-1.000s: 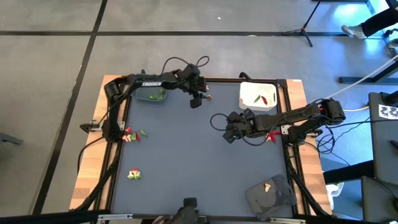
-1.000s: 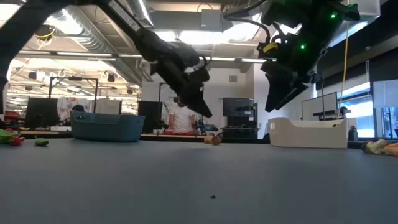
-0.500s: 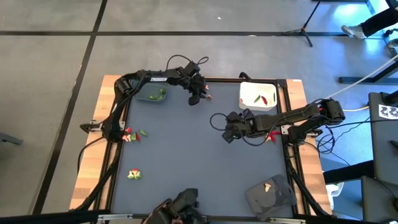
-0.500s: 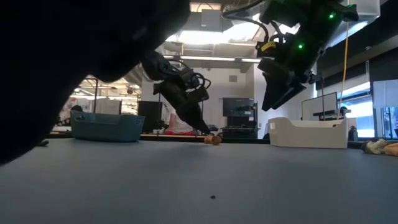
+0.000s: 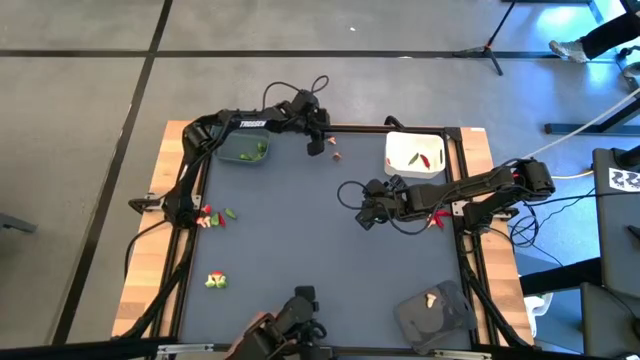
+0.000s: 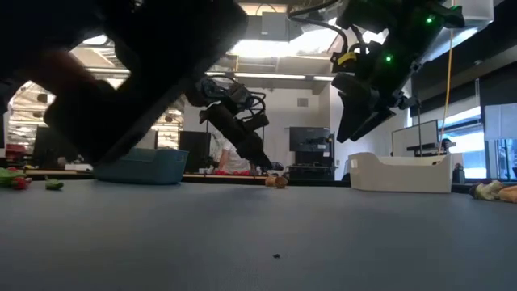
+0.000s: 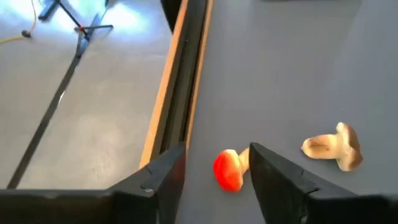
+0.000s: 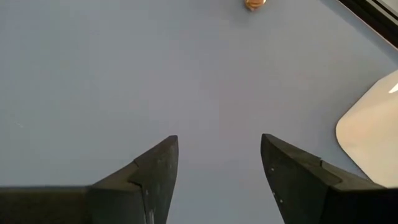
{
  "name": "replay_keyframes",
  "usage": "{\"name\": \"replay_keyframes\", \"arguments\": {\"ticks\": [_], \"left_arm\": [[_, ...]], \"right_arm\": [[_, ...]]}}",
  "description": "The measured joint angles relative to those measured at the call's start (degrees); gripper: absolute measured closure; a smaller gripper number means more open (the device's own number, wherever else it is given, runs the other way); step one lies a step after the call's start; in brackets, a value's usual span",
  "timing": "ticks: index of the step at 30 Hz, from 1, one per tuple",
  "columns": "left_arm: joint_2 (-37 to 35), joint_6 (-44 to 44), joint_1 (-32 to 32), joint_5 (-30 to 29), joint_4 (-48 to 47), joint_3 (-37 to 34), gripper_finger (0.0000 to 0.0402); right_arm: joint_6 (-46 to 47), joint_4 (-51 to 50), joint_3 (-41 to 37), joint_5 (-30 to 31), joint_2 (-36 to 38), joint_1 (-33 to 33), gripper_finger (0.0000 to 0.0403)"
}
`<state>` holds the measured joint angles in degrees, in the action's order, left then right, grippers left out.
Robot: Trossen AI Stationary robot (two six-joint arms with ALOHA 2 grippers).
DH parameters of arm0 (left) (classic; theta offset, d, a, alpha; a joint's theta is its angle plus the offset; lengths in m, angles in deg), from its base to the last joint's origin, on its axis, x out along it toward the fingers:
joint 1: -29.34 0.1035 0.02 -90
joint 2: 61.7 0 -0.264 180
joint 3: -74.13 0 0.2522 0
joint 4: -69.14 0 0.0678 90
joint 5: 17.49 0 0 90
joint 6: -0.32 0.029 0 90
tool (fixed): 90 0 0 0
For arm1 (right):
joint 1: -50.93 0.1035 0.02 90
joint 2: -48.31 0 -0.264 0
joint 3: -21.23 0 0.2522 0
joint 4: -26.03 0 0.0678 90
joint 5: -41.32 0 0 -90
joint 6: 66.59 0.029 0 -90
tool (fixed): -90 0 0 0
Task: Sort produce into baskets
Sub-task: Put the brown mushroom into the black bin
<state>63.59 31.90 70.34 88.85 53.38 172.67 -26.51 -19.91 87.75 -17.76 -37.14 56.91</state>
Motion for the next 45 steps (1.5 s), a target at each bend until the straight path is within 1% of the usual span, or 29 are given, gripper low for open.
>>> {"name": "replay_keyframes", "arguments": {"ticks": [2, 5, 7, 11, 13, 18, 19, 21, 29, 32, 36, 41, 45], "left_arm": [[0.8, 0.4, -0.3, -0.1, -0.5, 0.0, 0.0211], [1.1, 0.9, -0.6, -0.5, -1.7, 0.5, 0.0199], [1.0, 0.9, -0.7, -0.4, -1.2, 1.2, 0.0197], [1.9, 0.7, -0.6, -0.1, -4.0, 2.3, 0.0206], [3.2, 0.3, -0.3, 0.5, -6.5, 4.6, 0.0217], [9.2, -0.8, 0.5, 4.5, -20.2, 15.3, 0.0252], [10.4, -0.7, 0.7, 4.7, -22.9, 17.1, 0.026], [11.0, -0.5, 0.7, 4.2, -24.9, 19.3, 0.0278], [11.2, -1.1, 0.7, 3.5, -24.8, 19.8, 0.0365], [11.2, -0.2, 0.5, 3.4, -24.8, 19.8, 0.0386], [9.7, -0.2, -0.1, 3.2, -27.0, 19.6, 0.0386], [4.1, -0.5, -1.5, 3.3, -31.4, 19.7, 0.0368], [-0.2, -1.7, -3.7, 3.3, -34.8, 19.7, 0.0368]], "right_arm": [[0.1, 0.0, 0.0, 0.0, 0.0, 0.0, 0.0174], [0.2, 0.3, 0.0, 0.0, 0.0, 0.0, 0.0174], [0.2, 0.9, 0.0, 0.0, 0.0, 0.0, 0.0174], [0.2, 1.7, 0.0, -0.1, 0.0, 0.0, 0.0174], [0.2, 1.9, 0.0, -0.5, 0.0, 0.0, 0.0174], [0.2, 2.3, 0.0, -0.5, 0.0, 0.0, 0.0174], [0.2, 2.4, 0.0, -0.5, 0.0, 0.0, 0.0174], [0.2, 2.4, 0.0, -0.5, 0.0, 0.0, 0.0174], [0.2, 2.3, 0.0, -0.5, 0.0, 0.0, 0.0174], [0.1, 2.1, 0.0, -0.6, 0.0, 0.0, 0.0174], [-1.2, 2.2, 0.2, -0.6, 0.3, 0.0, 0.0174], [-3.1, 1.8, 0.2, -0.5, 2.5, 0.0, 0.0174], [-6.9, 2.1, 0.2, -0.5, 6.4, 0.0, 0.0174]]}}
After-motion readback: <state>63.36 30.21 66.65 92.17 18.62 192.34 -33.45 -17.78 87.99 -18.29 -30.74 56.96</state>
